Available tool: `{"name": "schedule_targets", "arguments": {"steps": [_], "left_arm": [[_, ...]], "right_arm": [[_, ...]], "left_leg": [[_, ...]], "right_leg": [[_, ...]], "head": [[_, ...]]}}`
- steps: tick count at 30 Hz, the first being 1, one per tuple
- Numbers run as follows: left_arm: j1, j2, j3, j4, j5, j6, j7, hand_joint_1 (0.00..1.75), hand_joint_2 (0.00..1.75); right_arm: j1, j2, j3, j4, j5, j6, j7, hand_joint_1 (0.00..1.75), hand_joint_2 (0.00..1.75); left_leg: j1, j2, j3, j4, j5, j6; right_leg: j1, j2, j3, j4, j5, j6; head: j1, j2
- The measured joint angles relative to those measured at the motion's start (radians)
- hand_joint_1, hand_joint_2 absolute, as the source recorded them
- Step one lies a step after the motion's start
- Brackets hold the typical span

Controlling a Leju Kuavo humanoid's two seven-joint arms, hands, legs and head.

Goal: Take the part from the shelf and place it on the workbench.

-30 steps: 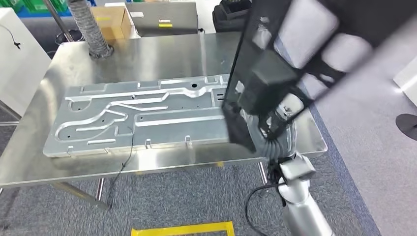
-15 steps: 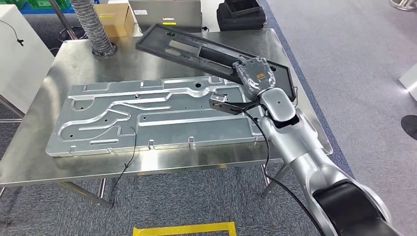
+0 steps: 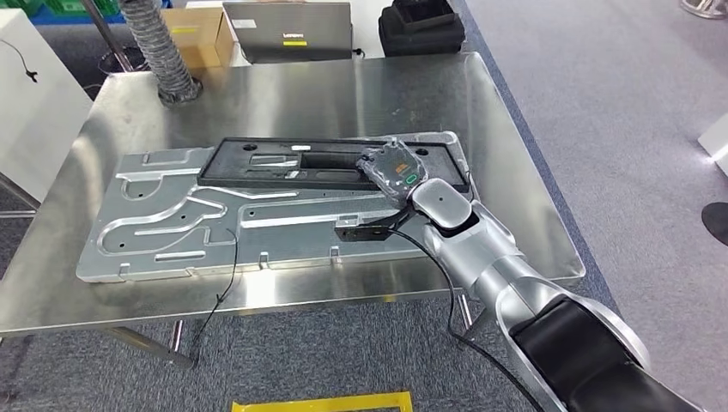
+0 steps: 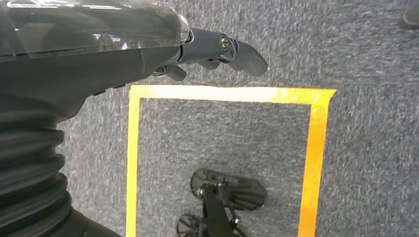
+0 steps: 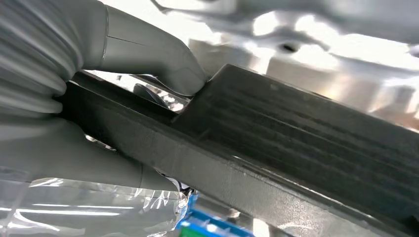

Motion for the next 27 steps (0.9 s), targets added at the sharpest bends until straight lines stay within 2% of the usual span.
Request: {"name": "schedule_targets", "arguments": {"steps": [2,3,4,6,7,8,9,11,12,13,16,18,19,21,22,23,24,25,27], "left_arm": [[-0.001,0.0,0.0,0.0,-0.008,0.005,-0.012,0.0,1.75],[-0.002,0.0,0.0,0.0,-0.012,0.007,-0.015,0.0,1.75],[-0.004,0.0,0.0,0.0,-0.016,0.007,-0.016,0.0,1.75],[-0.009,0.0,-0.001,0.0,-0.02,0.005,-0.016,0.0,1.75],[-0.011,0.0,-0.001,0.0,-0.02,0.002,-0.016,0.0,1.75],[-0.012,0.0,-0.001,0.0,-0.02,-0.002,-0.016,0.0,1.75],[-0.013,0.0,-0.001,0.0,-0.02,-0.006,-0.015,0.0,1.75],[-0.013,-0.002,-0.001,0.0,-0.018,-0.011,-0.012,0.0,1.75],[-0.013,-0.003,-0.001,0.0,-0.015,-0.012,-0.012,0.0,1.75],[-0.013,-0.004,0.0,0.0,-0.012,-0.013,-0.012,0.0,1.75],[-0.01,-0.006,0.002,0.0,-0.004,-0.011,-0.015,0.0,1.75],[-0.008,-0.007,0.004,0.0,0.004,-0.009,-0.018,0.0,1.75],[-0.007,-0.007,0.006,0.0,0.007,-0.008,-0.02,0.0,1.75],[-0.005,-0.008,0.011,0.0,0.014,-0.003,-0.023,0.0,1.75],[-0.003,-0.008,0.014,0.0,0.017,0.0,-0.024,0.0,1.75],[-0.001,-0.009,0.018,0.0,0.019,0.003,-0.025,0.0,1.75],[0.001,-0.01,0.021,0.0,0.022,0.006,-0.026,0.0,1.75],[0.003,-0.01,0.025,0.0,0.024,0.007,-0.027,0.0,1.75],[0.002,-0.01,0.032,0.0,0.026,0.009,-0.03,0.0,0.87]], "right_arm": [[0.01,0.008,0.006,0.011,-0.021,-0.017,-0.009,1.75,1.75],[0.014,0.01,0.009,0.016,-0.03,-0.028,-0.012,1.75,1.75],[0.018,0.011,0.011,0.02,-0.038,-0.039,-0.014,1.75,1.75],[0.032,0.013,0.014,0.031,-0.054,-0.057,-0.019,1.75,1.75],[0.043,0.013,0.016,0.037,-0.061,-0.062,-0.023,1.75,1.75],[0.055,0.013,0.018,0.044,-0.067,-0.063,-0.027,1.31,1.31],[0.066,0.013,0.02,0.05,-0.073,-0.064,-0.031,0.87,0.87],[0.077,0.015,0.023,0.06,-0.082,-0.064,-0.038,0.0,0.0],[0.078,0.018,0.024,0.065,-0.086,-0.063,-0.043,0.0,0.0],[0.079,0.022,0.024,0.071,-0.092,-0.062,-0.049,0.0,0.0],[0.083,0.035,0.025,0.087,-0.105,-0.047,-0.065,0.0,0.0],[0.084,0.045,0.026,0.096,-0.113,-0.027,-0.076,0.0,0.0],[0.084,0.051,0.026,0.1,-0.116,-0.017,-0.081,0.0,0.0],[0.088,0.06,0.029,0.111,-0.119,0.004,-0.089,0.0,0.0],[0.092,0.062,0.031,0.118,-0.119,0.013,-0.091,0.0,0.0],[0.096,0.064,0.034,0.124,-0.119,0.021,-0.092,0.0,0.0],[0.099,0.065,0.036,0.13,-0.121,0.026,-0.092,0.0,0.0],[0.101,0.067,0.037,0.134,-0.124,0.028,-0.094,0.0,0.0],[0.1,0.07,0.039,0.141,-0.139,0.028,-0.1,0.0,0.0]], "left_leg": [[0.003,0.0,0.005,-0.005,0.0,0.012],[0.004,0.0,0.009,-0.01,0.0,0.018],[0.005,0.0,0.012,-0.013,0.0,0.023],[0.003,0.0,0.014,-0.013,-0.002,0.029],[0.002,0.0,0.015,-0.013,-0.004,0.031],[0.001,-0.001,0.017,-0.012,-0.005,0.032],[0.001,-0.002,0.018,-0.011,-0.007,0.032],[0.0,-0.004,0.02,-0.007,-0.011,0.028],[-0.003,-0.004,0.02,-0.004,-0.014,0.024],[-0.004,-0.003,0.019,-0.002,-0.015,0.02],[-0.005,0.0,0.02,-0.004,-0.017,0.005],[-0.003,0.0,0.012,0.021,-0.038,-0.005],[-0.001,0.001,-0.005,0.063,-0.063,-0.011],[0.002,0.001,-0.063,0.195,-0.127,-0.02],[0.002,0.001,-0.091,0.254,-0.147,-0.023],[0.003,0.001,-0.105,0.283,-0.15,-0.025],[0.003,0.001,-0.099,0.271,-0.134,-0.026],[0.004,0.001,-0.073,0.219,-0.102,-0.025],[0.003,0.001,0.001,0.073,-0.043,-0.019]], "right_leg": [[-0.001,0.0,0.0,0.008,-0.013,0.011],[-0.002,0.0,-0.011,0.035,-0.03,0.016],[-0.003,0.0,-0.033,0.082,-0.056,0.019],[-0.003,-0.001,-0.104,0.221,-0.11,0.022],[-0.003,-0.001,-0.134,0.272,-0.121,0.023],[-0.003,-0.001,-0.149,0.289,-0.112,0.022],[-0.003,-0.001,-0.144,0.264,-0.084,0.02],[-0.002,-0.001,-0.093,0.132,-0.008,0.01],[0.0,-0.001,-0.068,0.07,0.018,0.006],[0.003,-0.001,-0.051,0.029,0.032,0.002],[0.005,0.0,-0.041,0.005,0.036,-0.008],[0.0,-0.001,-0.035,-0.004,0.041,-0.018],[-0.003,-0.002,-0.032,-0.007,0.042,-0.023],[-0.003,-0.004,-0.03,-0.008,0.042,-0.026],[-0.002,-0.004,-0.03,-0.008,0.042,-0.026],[-0.002,-0.004,-0.03,-0.008,0.042,-0.026],[-0.002,-0.004,-0.029,-0.007,0.041,-0.026],[-0.003,-0.003,-0.028,-0.007,0.04,-0.025],[-0.001,-0.001,-0.026,-0.005,0.037,-0.02]], "head": [[0.0,0.0],[0.0,0.0],[0.0,0.0],[0.0,0.0],[0.0,0.0],[0.0,0.0],[0.0,0.0],[0.0,0.0],[0.0,0.0],[0.0,0.0],[0.0,0.0],[0.0,0.0],[0.0,0.0],[0.0,0.0],[0.0,0.0],[0.0,0.0],[0.0,0.0],[0.0,0.0],[0.0,0.0]]}}
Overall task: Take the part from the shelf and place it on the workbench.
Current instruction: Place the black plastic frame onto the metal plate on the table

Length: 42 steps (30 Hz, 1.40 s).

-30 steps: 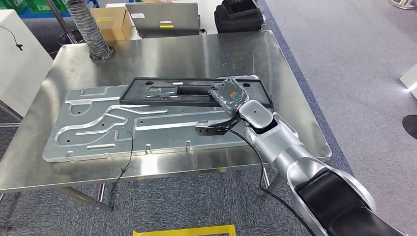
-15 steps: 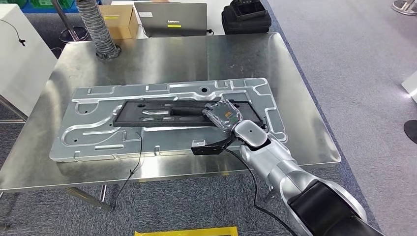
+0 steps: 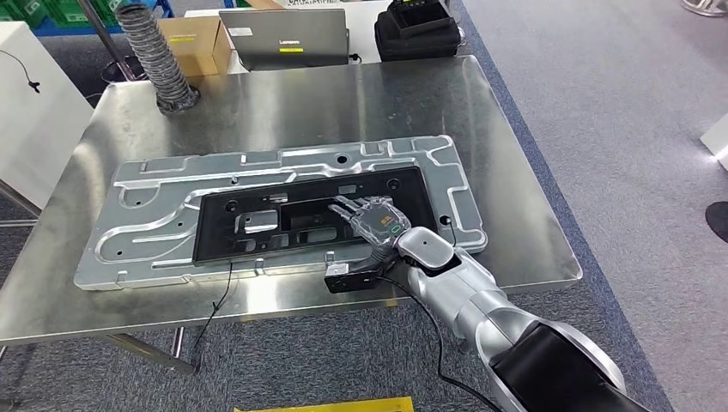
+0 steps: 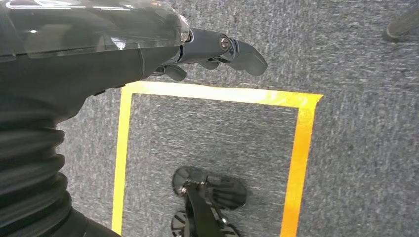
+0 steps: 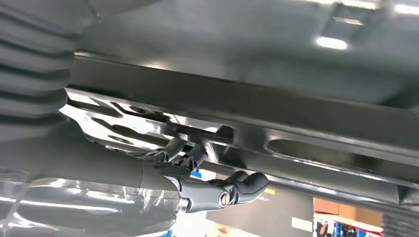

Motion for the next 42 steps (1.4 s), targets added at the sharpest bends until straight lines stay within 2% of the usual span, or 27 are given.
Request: {"name": "schedule_targets", "arguments": {"steps": [1,2,5,6,8,10,11,12,13,15,17,20,22,23,25,26,27,28,31,33,35,36,37,38,40,41,42], "left_arm": [[-0.001,0.0,0.002,0.0,0.002,0.001,-0.002,0.0,0.44],[-0.001,-0.001,0.005,0.0,0.004,0.001,-0.005,0.0,0.0],[0.002,-0.002,0.015,0.0,0.008,0.001,-0.008,0.0,0.0],[0.002,-0.003,0.018,0.0,0.009,0.001,-0.008,0.0,0.0],[0.001,-0.005,0.024,0.0,0.01,0.001,-0.008,0.0,0.0],[0.0,-0.006,0.029,0.0,0.012,0.003,-0.008,0.0,0.0],[0.0,-0.006,0.032,0.0,0.012,0.004,-0.008,0.0,0.0],[0.001,-0.007,0.035,0.0,0.013,0.006,-0.007,0.0,0.0],[0.001,-0.007,0.04,0.0,0.014,0.008,-0.006,0.0,0.0],[0.001,-0.007,0.049,0.0,0.015,0.014,-0.004,0.0,0.0],[0.001,-0.008,0.059,0.0,0.018,0.02,-0.003,0.0,0.0],[0.006,-0.012,0.077,0.0,0.025,0.027,-0.003,0.0,0.0],[0.007,-0.016,0.088,0.0,0.032,0.033,-0.003,0.0,0.0],[0.007,-0.017,0.095,0.0,0.037,0.035,-0.003,0.0,0.0],[0.01,-0.021,0.111,0.0,0.048,0.037,-0.003,0.0,0.0],[0.013,-0.023,0.118,0.0,0.052,0.037,-0.003,0.0,0.0],[0.017,-0.025,0.124,0.0,0.054,0.036,-0.003,0.0,0.0],[0.02,-0.027,0.129,0.0,0.055,0.035,-0.003,0.0,0.0],[0.021,-0.03,0.14,0.0,0.056,0.032,-0.001,0.0,0.0],[0.017,-0.031,0.144,0.0,0.058,0.025,0.0,0.0,0.0],[0.016,-0.031,0.144,0.0,0.064,0.018,0.001,0.0,0.0],[0.016,-0.032,0.144,0.0,0.066,0.015,0.002,0.0,0.0],[0.015,-0.032,0.144,0.0,0.066,0.014,0.002,0.0,0.0],[0.014,-0.033,0.144,0.0,0.064,0.013,0.002,0.0,0.0],[0.013,-0.033,0.144,0.0,0.06,0.012,0.001,0.0,0.0],[0.013,-0.033,0.144,0.0,0.058,0.012,0.0,0.0,0.0],[0.013,-0.033,0.144,0.0,0.058,0.011,-0.001,0.0,0.0]], "right_arm": [[-0.001,0.001,0.0,0.002,-0.014,-0.001,-0.007,0.0,0.0],[-0.002,0.002,-0.003,0.004,-0.035,-0.003,-0.018,0.0,0.0],[-0.003,0.003,-0.028,0.005,-0.143,-0.014,-0.085,0.0,0.0],[-0.004,0.004,-0.046,0.003,-0.198,-0.022,-0.123,0.0,0.0],[-0.005,0.008,-0.091,-0.009,-0.314,-0.045,-0.211,0.0,0.0],[-0.001,0.012,-0.14,-0.04,-0.426,-0.079,-0.283,0.0,0.0],[0.004,0.012,-0.162,-0.068,-0.483,-0.101,-0.305,0.0,0.0],[0.01,0.009,-0.18,-0.107,-0.544,-0.128,-0.319,0.0,0.0],[0.015,0.003,-0.19,-0.156,-0.595,-0.161,-0.322,0.0,0.0],[0.022,-0.021,-0.196,-0.275,-0.647,-0.241,-0.304,0.0,0.0],[0.043,-0.054,-0.211,-0.436,-0.597,-0.321,-0.272,0.0,0.0],[0.119,-0.088,-0.298,-0.702,-0.435,-0.371,-0.267,0.0,0.0],[0.177,-0.092,-0.382,-0.87,-0.358,-0.374,-0.293,0.0,0.0],[0.209,-0.093,-0.429,-0.96,-0.327,-0.375,-0.307,0.0,0.0],[0.292,-0.095,-0.535,-1.155,-0.28,-0.377,-0.327,0.0,0.0],[0.34,-0.098,-0.588,-1.247,-0.269,-0.377,-0.331,0.0,0.0],[0.388,-0.101,-0.638,-1.327,-0.265,-0.377,-0.332,0.0,0.0],[0.43,-0.104,-0.682,-1.394,-0.265,-0.377,-0.332,0.0,0.0],[0.529,-0.116,-0.785,-1.537,-0.277,-0.377,-0.329,0.0,0.0],[0.598,-0.119,-0.845,-1.6,-0.286,-0.377,-0.331,0.0,0.0],[0.667,-0.119,-0.905,-1.644,-0.292,-0.376,-0.333,0.0,0.0],[0.698,-0.119,-0.933,-1.662,-0.293,-0.376,-0.333,0.0,0.0],[0.727,-0.119,-0.957,-1.677,-0.292,-0.376,-0.331,0.0,0.0],[0.754,-0.119,-0.978,-1.689,-0.291,-0.376,-0.331,0.0,0.0],[0.808,-0.117,-1.016,-1.702,-0.291,-0.376,-0.331,0.0,0.0],[0.831,-0.115,-1.033,-1.705,-0.292,-0.376,-0.332,0.0,0.0],[0.853,-0.112,-1.048,-1.706,-0.294,-0.376,-0.333,0.0,0.0]], "left_leg": [[-0.002,0.0,0.026,-0.05,0.014,0.006],[-0.003,-0.001,0.038,-0.075,0.017,0.011],[-0.003,-0.001,0.039,-0.083,0.018,0.03],[-0.002,0.0,0.04,-0.086,0.02,0.036],[0.0,0.002,0.04,-0.089,0.023,0.045],[-0.002,0.003,0.039,-0.088,0.022,0.049],[-0.002,0.003,0.039,-0.088,0.022,0.05],[-0.002,0.002,0.039,-0.086,0.021,0.05],[-0.002,0.002,0.039,-0.084,0.02,0.05],[-0.003,-0.001,0.039,-0.078,0.016,0.047],[-0.007,-0.003,0.036,-0.071,0.012,0.039],[-0.007,-0.005,0.035,-0.071,0.009,0.025],[-0.005,-0.003,0.024,-0.042,-0.016,0.016],[-0.003,-0.001,0.007,0.0,-0.044,0.011],[0.0,0.0,-0.047,0.127,-0.107,0.004],[0.001,0.0,-0.07,0.179,-0.125,0.002],[0.001,0.0,-0.079,0.201,-0.126,0.001],[0.001,0.0,-0.068,0.183,-0.108,0.002],[0.0,-0.001,0.03,-0.006,-0.024,0.013],[-0.004,-0.003,0.062,-0.067,-0.011,0.022],[-0.005,-0.004,0.063,-0.072,-0.007,0.032],[-0.004,-0.003,0.062,-0.078,-0.001,0.039],[-0.002,-0.001,0.06,-0.084,0.006,0.047],[-0.001,0.0,0.056,-0.09,0.013,0.055],[-0.003,0.002,0.042,-0.091,0.025,0.062],[-0.004,0.002,0.033,-0.09,0.031,0.063],[-0.005,0.002,0.023,-0.089,0.037,0.062]], "right_leg": [[0.002,0.001,0.0,0.001,-0.001,0.005],[0.004,0.002,-0.001,0.002,-0.001,0.009],[0.004,0.004,-0.003,0.004,-0.003,0.025],[0.003,0.003,-0.009,0.017,-0.014,0.03],[0.0,0.003,-0.047,0.104,-0.067,0.037],[-0.001,0.002,-0.109,0.236,-0.126,0.041],[-0.002,0.002,-0.129,0.279,-0.135,0.042],[-0.002,0.002,-0.134,0.289,-0.128,0.043],[-0.003,0.002,-0.122,0.261,-0.103,0.042],[-0.003,0.002,-0.061,0.131,-0.04,0.036],[0.0,0.002,-0.018,0.035,-0.009,0.029],[0.003,0.002,-0.01,0.014,-0.007,0.016],[-0.002,0.0,-0.005,0.006,-0.005,0.005],[-0.004,-0.003,-0.001,0.003,-0.004,0.002],[-0.002,-0.01,0.004,0.002,-0.008,-0.002],[-0.002,-0.013,0.006,0.002,-0.01,-0.003],[-0.002,-0.015,0.007,0.003,-0.012,-0.003],[-0.002,-0.015,0.009,0.004,-0.013,-0.002],[-0.001,-0.007,0.013,0.009,-0.017,0.006],[0.001,-0.003,0.013,0.01,-0.016,0.016],[0.002,-0.002,0.013,0.007,-0.012,0.029],[0.001,-0.002,0.012,0.01,-0.018,0.035],[0.0,-0.001,0.006,0.026,-0.037,0.041],[-0.001,0.0,-0.006,0.059,-0.069,0.045],[-0.004,0.0,-0.046,0.178,-0.155,0.052],[-0.006,0.0,-0.062,0.235,-0.185,0.054],[-0.007,0.0,-0.065,0.268,-0.197,0.056]], "head": [[0.0,0.0],[0.0,0.0],[0.0,0.0],[0.0,0.0],[0.0,0.0],[0.0,0.0],[0.0,0.0],[0.0,0.0],[0.0,0.0],[0.0,0.0],[0.0,0.0],[0.0,0.0],[0.0,0.0],[0.0,0.0],[0.0,0.0],[0.0,0.0],[0.0,0.0],[0.0,0.0],[0.0,0.0],[0.0,0.0],[0.0,0.0],[0.0,0.0],[0.0,0.0],[0.0,0.0],[0.0,0.0],[0.0,0.0],[0.0,0.0]]}}
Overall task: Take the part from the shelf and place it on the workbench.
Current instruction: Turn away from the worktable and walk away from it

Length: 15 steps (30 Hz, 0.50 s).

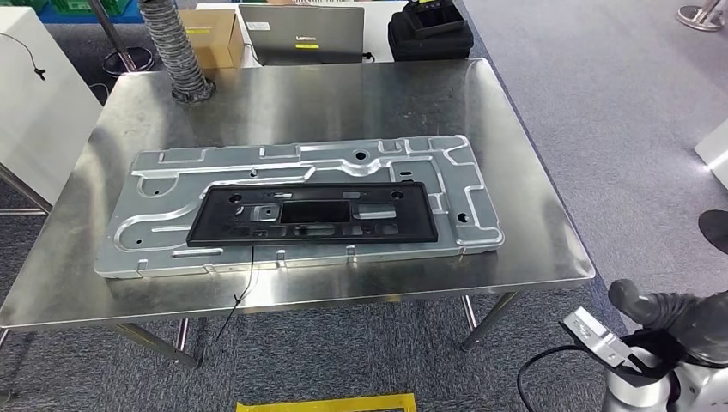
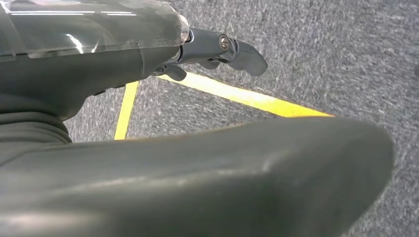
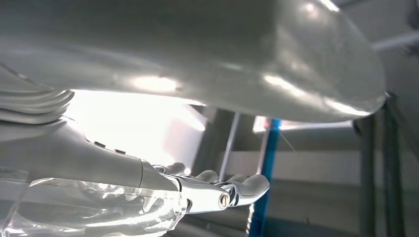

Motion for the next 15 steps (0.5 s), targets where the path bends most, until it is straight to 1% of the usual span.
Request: {"name": "schedule_targets", "arguments": {"steps": [1,2,3,4,5,6,7,8,9,10,11,12,13,14,15], "left_arm": [[0.0,0.0,0.0,0.0,0.0,0.0,-0.001,0.0,0.0],[0.0,0.0,0.0,0.0,-0.001,-0.001,-0.002,0.0,0.0],[-0.001,0.0,0.0,0.0,-0.001,-0.002,-0.002,0.0,0.0],[-0.001,0.0,0.0,0.0,-0.003,-0.004,-0.004,0.0,0.0],[-0.001,0.0,0.0,0.0,-0.005,-0.005,-0.006,0.0,0.0],[-0.002,0.0,0.0,0.0,-0.008,-0.006,-0.01,0.0,0.0],[-0.001,0.0,0.0,0.0,-0.011,-0.007,-0.014,0.0,0.0],[-0.001,0.0,0.0,0.0,-0.015,-0.008,-0.018,0.0,0.0],[-0.001,0.0,0.0,0.0,-0.018,-0.01,-0.02,0.0,0.0],[0.0,0.0,0.0,0.0,-0.02,-0.012,-0.02,0.0,0.0],[0.001,0.0,0.001,0.0,-0.021,-0.014,-0.02,0.0,0.0],[0.002,-0.001,0.001,0.0,-0.021,-0.014,-0.018,0.0,0.0],[0.001,-0.001,0.001,0.0,-0.021,-0.013,-0.016,0.0,0.0],[0.001,-0.001,0.001,0.0,-0.02,-0.012,-0.014,0.0,0.0],[0.0,-0.001,0.001,0.0,-0.019,-0.012,-0.013,0.0,0.0]], "right_arm": [[0.017,0.003,-0.012,-0.002,-0.002,0.0,0.0,0.0,0.0],[0.028,0.006,-0.021,-0.004,-0.002,0.0,-0.001,0.0,0.0],[0.037,0.008,-0.028,-0.006,-0.003,0.0,-0.001,0.0,0.0],[0.045,0.011,-0.034,-0.009,-0.003,0.0,-0.002,0.0,0.0],[0.054,0.014,-0.038,-0.011,-0.004,0.0,-0.003,0.0,0.0],[0.063,0.017,-0.043,-0.012,-0.004,0.0,-0.004,0.0,0.0],[0.074,0.022,-0.047,-0.013,-0.004,0.0,-0.004,0.0,0.0],[0.085,0.026,-0.05,-0.014,-0.004,0.0,-0.004,0.0,0.0],[0.095,0.032,-0.052,-0.014,-0.004,0.0,-0.005,0.0,0.0],[0.105,0.039,-0.052,-0.014,-0.002,0.0,-0.005,0.0,0.0],[0.114,0.045,-0.053,-0.013,0.0,0.0,-0.005,0.0,0.0],[0.122,0.053,-0.053,-0.011,0.004,0.001,-0.005,0.0,0.0],[0.128,0.058,-0.053,-0.007,0.007,0.001,-0.005,0.0,0.0],[0.132,0.064,-0.053,-0.002,0.009,0.001,-0.005,0.0,0.0],[0.136,0.068,-0.054,0.006,0.005,0.001,-0.002,0.0,0.0]], "left_leg": [[0.0,0.0,-0.011,0.002,0.007,-0.001],[0.0,0.001,-0.022,0.006,0.013,-0.004],[0.0,0.001,-0.033,0.01,0.02,-0.007],[-0.001,0.0,-0.042,0.015,0.026,-0.012],[-0.001,0.0,-0.047,0.017,0.032,-0.017],[-0.001,-0.001,-0.049,0.019,0.038,-0.022],[-0.001,-0.002,-0.049,0.017,0.046,-0.029],[-0.001,-0.003,-0.047,0.014,0.053,-0.035],[0.001,-0.003,-0.049,0.014,0.054,-0.041],[0.002,-0.003,-0.055,0.023,0.038,-0.047],[0.003,-0.003,-0.065,0.05,0.002,-0.051],[0.005,-0.003,-0.078,0.097,-0.05,-0.055],[0.005,-0.003,-0.093,0.159,-0.105,-0.059],[0.005,-0.003,-0.105,0.226,-0.146,-0.062],[0.005,-0.003,-0.107,0.278,-0.163,-0.064]], "right_leg": [[-0.001,0.0,0.015,-0.005,0.01,0.001],[-0.003,0.0,0.05,-0.047,0.036,0.001],[-0.004,-0.001,0.1,-0.117,0.062,0.0],[-0.003,-0.001,0.147,-0.19,0.076,-0.002],[-0.001,-0.001,0.18,-0.242,0.085,-0.007],[0.002,0.0,0.198,-0.274,0.084,-0.012],[0.005,0.001,0.199,-0.281,0.084,-0.019],[0.006,0.001,0.195,-0.28,0.091,-0.025],[0.005,0.0,0.19,-0.283,0.098,-0.033],[0.004,-0.001,0.182,-0.284,0.109,-0.041],[0.002,-0.003,0.171,-0.286,0.121,-0.049],[0.0,-0.005,0.158,-0.288,0.134,-0.055],[0.001,-0.005,0.145,-0.287,0.144,-0.058],[0.002,-0.005,0.13,-0.286,0.155,-0.059],[0.004,-0.005,0.115,-0.284,0.167,-0.058]], "head": [[0.0,0.0],[0.0,0.0],[0.0,0.0],[0.0,0.0],[0.0,0.0],[0.0,0.0],[0.0,0.0],[0.0,0.0],[0.0,0.0],[0.0,0.0],[0.0,0.0],[0.0,0.0],[0.0,0.0],[0.0,0.0],[0.0,0.0]]}}
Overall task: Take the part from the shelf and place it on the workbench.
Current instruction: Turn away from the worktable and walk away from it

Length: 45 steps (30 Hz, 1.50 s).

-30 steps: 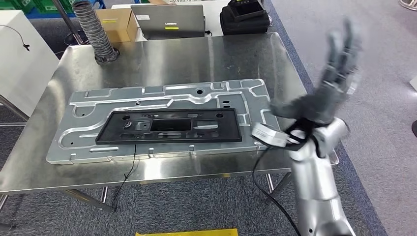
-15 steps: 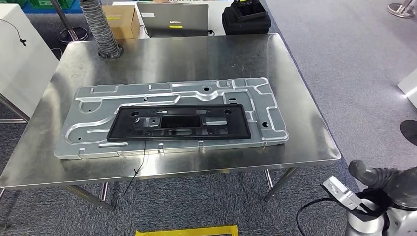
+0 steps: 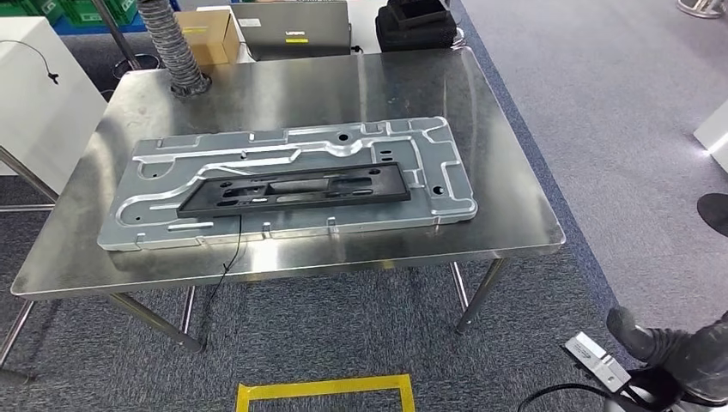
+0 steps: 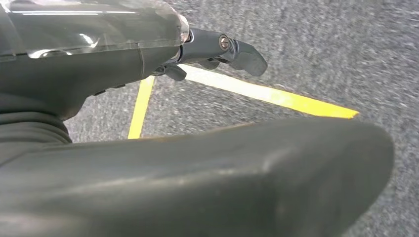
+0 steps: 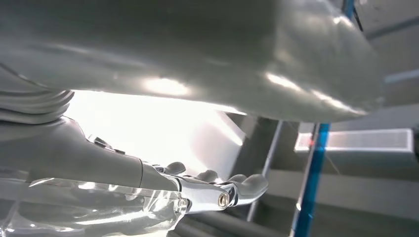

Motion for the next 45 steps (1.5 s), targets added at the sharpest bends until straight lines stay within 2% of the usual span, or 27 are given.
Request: {"name": "schedule_targets", "arguments": {"steps": [2,4,6,7,9,10,12,14,15,16,17,19,21,22,24,26,29,30,32,33,35,37,38,40,42,44,45], "left_arm": [[-0.001,0.0,0.0,0.0,0.003,0.001,0.001,0.0,0.0],[-0.002,0.0,0.0,0.0,0.006,0.002,0.001,0.0,0.0],[-0.005,0.0,0.001,-0.001,0.006,0.004,0.001,0.0,0.0],[-0.007,0.0,0.002,-0.001,0.001,0.008,0.0,0.0,0.0],[-0.008,-0.002,0.011,-0.001,-0.014,0.013,-0.003,0.0,0.0],[-0.008,-0.002,0.017,-0.001,-0.023,0.014,-0.003,0.0,0.0],[-0.007,-0.004,0.029,-0.001,-0.033,0.013,-0.003,0.0,0.0],[-0.006,-0.004,0.035,-0.001,-0.04,0.012,-0.003,0.0,0.0],[-0.005,-0.004,0.039,-0.001,-0.042,0.012,-0.003,0.0,0.0],[-0.003,-0.005,0.042,-0.001,-0.045,0.012,-0.003,0.0,0.0],[-0.001,-0.006,0.045,-0.001,-0.047,0.01,-0.003,0.0,0.0],[0.0,-0.008,0.05,-0.001,-0.052,0.006,-0.003,0.0,0.0],[0.0,-0.01,0.052,-0.001,-0.057,0.001,-0.004,0.0,0.0],[0.0,-0.011,0.053,-0.001,-0.06,-0.001,-0.004,0.0,0.0],[0.001,-0.011,0.055,-0.001,-0.064,-0.002,-0.004,0.0,0.0],[0.004,-0.012,0.057,-0.001,-0.066,0.0,-0.006,0.0,0.0],[0.004,-0.014,0.059,-0.001,-0.068,0.001,-0.008,0.0,0.0],[0.004,-0.014,0.059,-0.001,-0.068,0.001,-0.008,0.0,0.0],[0.004,-0.015,0.062,-0.001,-0.068,0.003,-0.007,0.0,0.0],[0.004,-0.015,0.065,-0.001,-0.068,0.006,-0.007,0.0,0.0],[0.001,-0.017,0.071,-0.001,-0.068,0.013,-0.006,0.0,0.0],[-0.003,-0.017,0.076,-0.001,-0.07,0.015,-0.007,0.0,0.0],[-0.003,-0.018,0.078,-0.001,-0.072,0.015,-0.009,0.0,0.0],[0.0,-0.019,0.08,-0.001,-0.081,0.011,-0.013,0.0,0.0],[0.0,-0.021,0.081,-0.001,-0.095,0.002,-0.02,0.0,0.0],[0.0,-0.021,0.08,-0.001,-0.112,-0.006,-0.025,0.0,0.0],[0.0,-0.021,0.079,-0.001,-0.119,-0.01,-0.026,0.0,0.0]], "right_arm": [[0.011,0.0,-0.003,0.017,-0.018,0.0,0.011,0.0,0.0],[0.019,-0.003,-0.008,0.035,-0.027,0.0,0.014,0.0,0.0],[0.021,-0.002,-0.011,0.052,-0.022,0.0,0.006,0.0,0.0],[0.022,-0.001,-0.012,0.06,-0.023,0.0,0.002,0.0,0.0],[0.028,0.001,-0.013,0.078,-0.038,0.0,-0.001,0.0,0.0],[0.032,0.002,-0.015,0.088,-0.048,0.0,-0.001,0.0,0.0],[0.039,0.003,-0.02,0.113,-0.074,0.0,-0.001,0.0,0.0],[0.048,0.004,-0.025,0.143,-0.11,0.0,-0.002,0.0,0.0],[0.054,0.004,-0.028,0.158,-0.13,0.0,-0.002,0.0,0.0],[0.059,0.005,-0.031,0.175,-0.151,0.0,-0.002,0.0,0.0],[0.064,0.005,-0.033,0.193,-0.173,0.0,-0.001,0.0,0.0],[0.069,0.006,-0.036,0.238,-0.233,0.0,-0.001,0.0,0.0],[0.066,0.007,-0.039,0.311,-0.314,0.001,-0.001,0.0,0.0],[0.063,0.006,-0.041,0.359,-0.358,0.002,-0.001,0.0,0.0],[0.059,0.006,-0.049,0.463,-0.424,0.002,0.0,0.0,0.0],[0.049,-0.001,-0.056,0.565,-0.465,0.002,0.001,0.0,0.0],[0.038,-0.015,-0.061,0.709,-0.499,0.001,0.001,0.0,0.0],[0.035,-0.019,-0.063,0.752,-0.503,0.001,0.0,0.0,0.0],[0.02,-0.028,-0.065,0.85,-0.505,0.0,-0.001,0.0,0.0],[0.011,-0.033,-0.068,0.907,-0.496,0.0,-0.001,0.0,0.0],[-0.009,-0.041,-0.079,1.018,-0.462,0.0,-0.001,0.0,0.0],[-0.029,-0.048,-0.094,1.119,-0.427,0.0,-0.002,0.0,0.0],[-0.04,-0.052,-0.105,1.171,-0.402,0.0,-0.002,0.0,0.0],[-0.066,-0.062,-0.141,1.287,-0.315,-0.001,0.015,0.0,0.0],[-0.085,-0.072,-0.194,1.411,-0.204,0.0,0.066,0.0,0.0],[-0.095,-0.079,-0.233,1.522,-0.114,0.019,0.154,0.0,0.0],[-0.097,-0.081,-0.243,1.573,-0.074,0.045,0.215,0.0,0.0]], "left_leg": [[0.0,0.0,0.043,0.009,0.029,0.002],[-0.002,0.0,0.154,-0.119,0.063,0.011],[-0.008,-0.001,0.252,-0.26,0.052,0.023],[-0.012,-0.001,0.273,-0.297,0.043,0.029],[-0.014,0.0,0.27,-0.313,0.053,0.042],[-0.013,0.003,0.263,-0.316,0.063,0.051],[-0.01,0.009,0.239,-0.321,0.089,0.066],[-0.012,0.011,0.209,-0.32,0.113,0.071],[-0.013,0.012,0.193,-0.318,0.124,0.07],[-0.014,0.012,0.176,-0.314,0.135,0.069],[-0.013,0.012,0.159,-0.309,0.144,0.067],[-0.012,0.012,0.126,-0.293,0.159,0.06],[-0.012,0.011,0.104,-0.278,0.172,0.05],[-0.013,0.011,0.099,-0.274,0.179,0.044],[-0.012,0.01,0.094,-0.275,0.195,0.032],[-0.009,0.009,0.082,-0.253,0.166,0.021],[-0.005,0.008,0.041,-0.096,0.016,0.012],[-0.005,0.008,0.033,-0.036,-0.013,0.011],[-0.004,0.008,0.054,0.009,0.002,0.013],[-0.004,0.008,0.09,-0.02,0.03,0.017],[-0.009,0.007,0.207,-0.164,0.054,0.032],[-0.017,0.007,0.297,-0.296,0.033,0.045],[-0.021,0.007,0.312,-0.327,0.025,0.049],[-0.022,0.01,0.3,-0.337,0.043,0.061],[-0.019,0.014,0.276,-0.343,0.07,0.077],[-0.019,0.015,0.241,-0.342,0.097,0.085],[-0.019,0.015,0.223,-0.341,0.11,0.084]], "right_leg": [[0.003,-0.001,-0.031,0.003,0.022,0.003],[0.005,-0.001,-0.055,0.006,0.041,0.007],[0.007,-0.001,-0.066,0.007,0.058,0.016],[0.007,-0.002,-0.067,0.006,0.065,0.022],[0.004,-0.001,-0.068,0.004,0.078,0.035],[0.002,0.0,-0.074,0.012,0.067,0.04],[-0.001,0.003,-0.098,0.076,-0.01,0.048],[-0.004,0.003,-0.129,0.2,-0.11,0.054],[-0.005,0.003,-0.135,0.254,-0.132,0.056],[-0.006,0.003,-0.129,0.284,-0.13,0.058],[-0.007,0.003,-0.106,0.278,-0.106,0.059],[-0.007,0.003,-0.015,0.172,-0.055,0.059],[-0.003,0.003,0.074,0.035,-0.059,0.051],[0.0,0.003,0.095,-0.004,-0.071,0.045],[0.003,0.002,0.094,-0.021,-0.069,0.029],[0.001,-0.001,0.078,-0.023,-0.048,0.013],[0.004,-0.005,0.036,-0.023,-0.011,-0.002],[0.006,-0.006,0.02,-0.021,0.001,-0.002],[0.01,-0.006,-0.015,-0.017,0.025,-0.002],[0.012,-0.006,-0.033,-0.015,0.037,0.0],[0.016,-0.006,-0.061,-0.01,0.059,0.004],[0.017,-0.007,-0.072,-0.008,0.078,0.013],[0.016,-0.008,-0.075,-0.009,0.088,0.019],[0.013,-0.008,-0.081,-0.01,0.098,0.031],[0.008,-0.004,-0.101,0.033,0.036,0.043],[0.003,-0.002,-0.129,0.148,-0.08,0.053],[0.001,-0.001,-0.139,0.216,-0.117,0.057]], "head": [[0.0,0.0],[0.0,0.0],[0.0,0.0],[0.0,0.0],[0.0,0.0],[0.0,0.0],[0.0,0.0],[0.0,0.0],[0.0,0.0],[0.0,0.0],[0.0,0.0],[0.0,0.0],[0.0,0.0],[0.0,0.0],[0.0,0.0],[0.0,0.0],[0.0,0.0],[0.0,0.0],[0.0,0.0],[0.0,0.0],[0.0,0.0],[0.0,0.0],[0.0,0.0],[0.0,0.0],[0.0,0.0],[0.0,0.0],[0.0,0.0]]}}
